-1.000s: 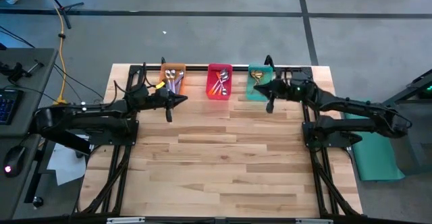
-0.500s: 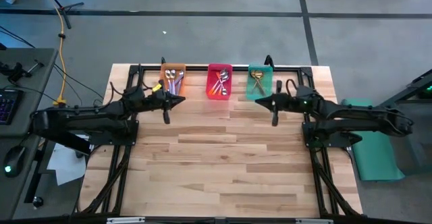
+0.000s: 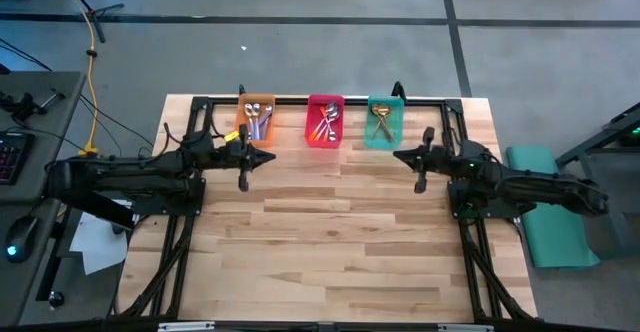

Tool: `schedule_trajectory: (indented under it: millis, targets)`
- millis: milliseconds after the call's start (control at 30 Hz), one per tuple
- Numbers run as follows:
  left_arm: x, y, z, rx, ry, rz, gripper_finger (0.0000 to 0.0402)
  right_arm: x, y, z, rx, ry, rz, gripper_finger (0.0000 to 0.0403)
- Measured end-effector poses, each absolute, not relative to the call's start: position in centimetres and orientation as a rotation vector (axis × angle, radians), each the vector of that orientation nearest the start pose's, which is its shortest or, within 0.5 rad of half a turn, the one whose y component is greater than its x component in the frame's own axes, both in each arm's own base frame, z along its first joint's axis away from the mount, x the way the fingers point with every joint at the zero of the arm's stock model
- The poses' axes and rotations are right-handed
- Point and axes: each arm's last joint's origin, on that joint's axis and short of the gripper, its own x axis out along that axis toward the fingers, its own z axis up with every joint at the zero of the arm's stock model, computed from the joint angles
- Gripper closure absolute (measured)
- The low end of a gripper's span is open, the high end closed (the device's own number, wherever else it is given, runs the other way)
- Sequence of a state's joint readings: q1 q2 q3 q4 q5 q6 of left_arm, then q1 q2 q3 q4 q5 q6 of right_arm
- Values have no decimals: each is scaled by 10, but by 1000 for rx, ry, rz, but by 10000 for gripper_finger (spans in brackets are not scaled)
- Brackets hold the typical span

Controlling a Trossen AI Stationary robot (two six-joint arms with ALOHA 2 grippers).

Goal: Sort silverware by color (type)
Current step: Return to Home Position

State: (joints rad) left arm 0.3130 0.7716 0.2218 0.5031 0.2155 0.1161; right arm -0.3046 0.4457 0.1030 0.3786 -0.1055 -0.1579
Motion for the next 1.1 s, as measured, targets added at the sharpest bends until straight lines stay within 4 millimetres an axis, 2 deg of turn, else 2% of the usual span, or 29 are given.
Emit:
schedule_trajectory:
  millis: [200,333,533,700,900,1100]
  targets:
    - [157,46,205,108,79,148,401,107,-32,192,-195,-126,-225,403]
    - [155,47,206,109,88,189,401,100,-32,183,-188,-130,-245,403]
    - [150,45,207,107,93,188,401,92,-31,181,-165,-137,-281,403]
    - [147,44,210,92,61,192,401,91,-31,178,-157,-105,-285,403]
    - [139,43,196,71,48,234,401,91,-32,175,-148,-69,-305,403]
    - [130,40,189,70,41,253,401,91,-32,174,-136,-69,-305,403]
